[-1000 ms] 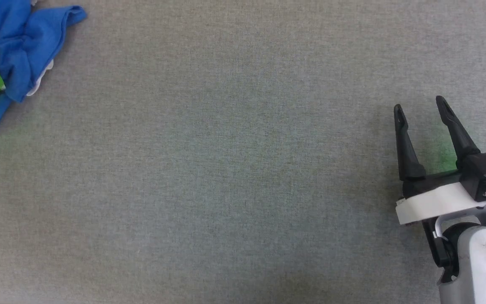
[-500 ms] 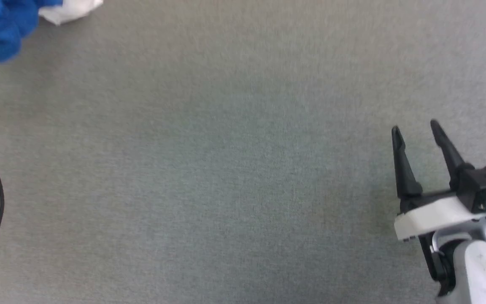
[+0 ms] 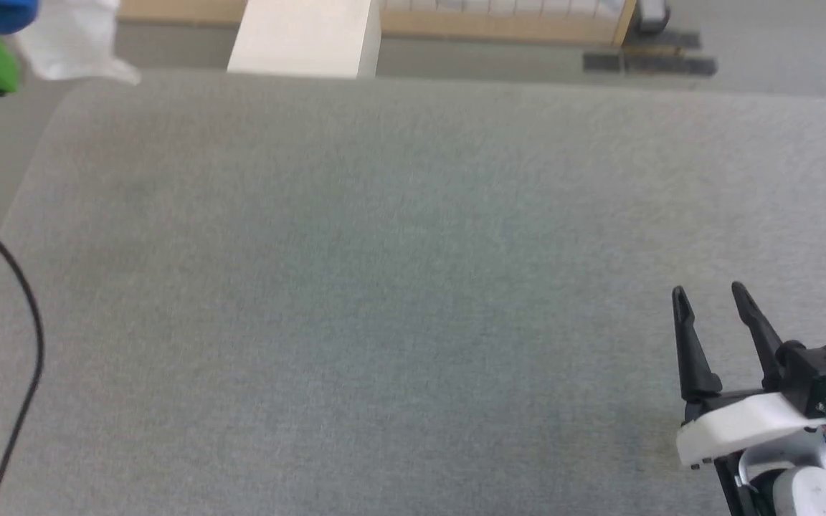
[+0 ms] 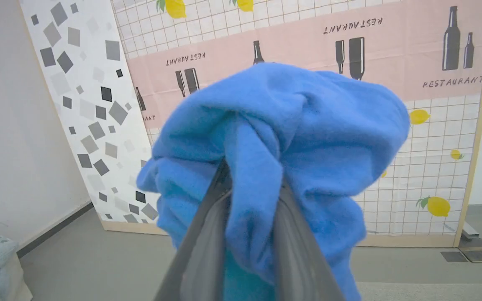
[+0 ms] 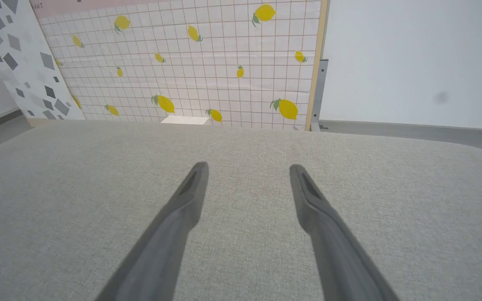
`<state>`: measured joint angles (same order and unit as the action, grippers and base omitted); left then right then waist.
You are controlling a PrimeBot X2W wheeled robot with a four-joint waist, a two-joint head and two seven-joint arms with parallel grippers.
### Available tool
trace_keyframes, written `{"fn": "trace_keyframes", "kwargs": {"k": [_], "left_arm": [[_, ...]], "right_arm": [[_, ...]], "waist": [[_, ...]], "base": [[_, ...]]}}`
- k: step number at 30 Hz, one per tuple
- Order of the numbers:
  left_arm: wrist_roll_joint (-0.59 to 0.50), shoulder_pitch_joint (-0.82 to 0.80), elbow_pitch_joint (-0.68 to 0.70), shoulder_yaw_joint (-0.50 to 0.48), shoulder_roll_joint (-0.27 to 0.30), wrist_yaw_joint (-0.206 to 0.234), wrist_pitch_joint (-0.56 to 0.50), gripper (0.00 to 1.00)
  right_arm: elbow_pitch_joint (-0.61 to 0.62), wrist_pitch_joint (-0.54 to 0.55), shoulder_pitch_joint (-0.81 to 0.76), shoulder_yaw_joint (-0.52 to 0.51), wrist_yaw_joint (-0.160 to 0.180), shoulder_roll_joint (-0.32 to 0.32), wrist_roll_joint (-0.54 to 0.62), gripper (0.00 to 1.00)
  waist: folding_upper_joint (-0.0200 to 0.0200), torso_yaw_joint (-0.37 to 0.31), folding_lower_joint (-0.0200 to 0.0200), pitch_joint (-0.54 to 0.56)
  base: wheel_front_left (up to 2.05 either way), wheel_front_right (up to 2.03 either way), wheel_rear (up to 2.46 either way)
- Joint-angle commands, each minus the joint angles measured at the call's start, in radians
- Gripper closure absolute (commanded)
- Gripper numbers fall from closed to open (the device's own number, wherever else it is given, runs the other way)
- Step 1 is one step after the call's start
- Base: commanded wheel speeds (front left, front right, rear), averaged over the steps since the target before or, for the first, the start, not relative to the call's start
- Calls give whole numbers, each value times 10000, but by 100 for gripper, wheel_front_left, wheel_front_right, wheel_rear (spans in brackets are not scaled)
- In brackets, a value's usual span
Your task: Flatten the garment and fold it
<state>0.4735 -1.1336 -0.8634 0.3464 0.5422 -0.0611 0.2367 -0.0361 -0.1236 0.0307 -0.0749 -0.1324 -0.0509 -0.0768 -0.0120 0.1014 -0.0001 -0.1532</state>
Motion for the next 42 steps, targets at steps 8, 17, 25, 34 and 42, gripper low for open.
{"fn": "trace_keyframes", "kwargs": {"k": [8,17,25,34,42], "left_arm": [[106,878,1591,321,-831,18,123,100],[494,3345,4522,1673,-2555,177,-768,100],[575,5987,4491,2934,-3332,409,-943,100],[526,7205,3288,3483,-3789,484,-312,0],[-211,6972,5061,2866,-4007,773,240,0]], "right_arm": [[19,1,-391,-160,17,7,-203,0],[-9,18,-324,-247,17,7,-391,0],[-177,-143,-85,-147,17,7,-521,0],[-467,-233,85,-121,17,7,-463,0],[-555,-201,-42,-209,17,7,-408,0]], "waist": [[120,-1264,1,738],[120,-2121,1,225],[120,-2331,1,-229],[120,-1940,1,-188],[120,-1485,1,250]], "base": [[0,0,0],[0,0,0],[0,0,0],[0,0,0],[0,0,0]]}}
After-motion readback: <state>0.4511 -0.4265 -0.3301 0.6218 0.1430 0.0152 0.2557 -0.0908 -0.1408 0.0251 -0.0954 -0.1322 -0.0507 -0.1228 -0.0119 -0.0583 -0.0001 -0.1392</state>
